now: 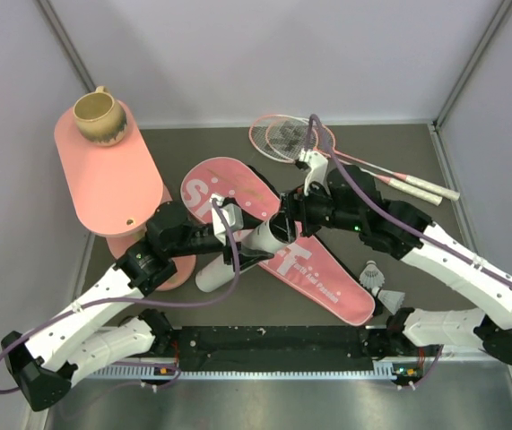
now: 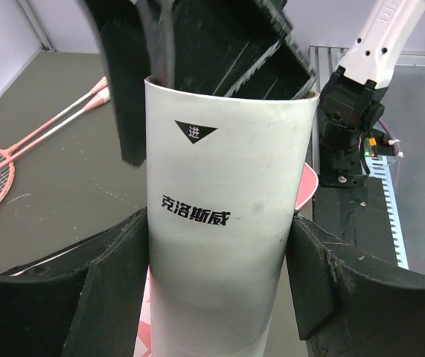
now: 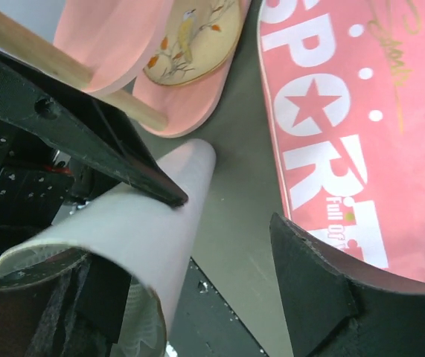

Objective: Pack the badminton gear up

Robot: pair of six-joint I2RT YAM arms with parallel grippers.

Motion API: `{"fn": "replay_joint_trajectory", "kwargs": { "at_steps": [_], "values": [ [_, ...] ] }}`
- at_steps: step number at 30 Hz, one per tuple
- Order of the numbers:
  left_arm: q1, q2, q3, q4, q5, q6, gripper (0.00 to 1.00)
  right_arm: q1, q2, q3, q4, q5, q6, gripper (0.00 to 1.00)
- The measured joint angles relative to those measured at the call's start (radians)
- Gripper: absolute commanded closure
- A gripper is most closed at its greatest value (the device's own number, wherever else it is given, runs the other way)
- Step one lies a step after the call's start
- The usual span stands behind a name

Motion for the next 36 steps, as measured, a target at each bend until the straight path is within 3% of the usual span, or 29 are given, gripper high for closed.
{"fn": "replay_joint_trajectory", "kwargs": {
  "at_steps": [4, 12, 15, 17, 21, 24, 30, 36],
  "values": [
    [-0.003, -0.005, 0.000, 0.003, -0.034, -0.001, 0.98, 0.006, -0.079, -0.009, -0.014, 0.098, -0.014, 0.21],
    [-0.003, -0.004, -0.001, 0.010, -0.073, -0.005, 0.98, 0.005, -0.397, -0.079, -0.024, 0.355, -0.017, 0.18],
    [-0.003, -0.002, -0.001, 0.012, -0.075, -0.008, 0.98, -0.043, -0.446, -0.125, -0.071, 0.470, 0.026, 0.18],
    [-0.003, 0.003, -0.001, 0.018, -0.077, -0.013, 0.98, -0.179, -0.425, -0.150, -0.130, 0.494, 0.062, 0.20],
    [-0.003, 0.022, -0.001, 0.039, -0.093, -0.032, 0.98, -0.458, -0.336, -0.214, -0.235, 0.438, 0.128, 0.21],
    [-0.003, 0.031, -0.001, 0.045, -0.101, -0.046, 0.98, -0.592, -0.272, -0.305, -0.277, 0.359, 0.175, 0.21],
    [-0.003, 0.031, -0.001, 0.046, -0.117, -0.064, 0.98, -0.637, -0.278, -0.595, -0.294, 0.219, 0.317, 0.19],
    [-0.003, 0.094, 0.078, -0.007, -0.153, -0.146, 0.97, -0.638, -0.473, -0.797, -0.289, 0.181, 0.555, 0.20]
  ]
}}
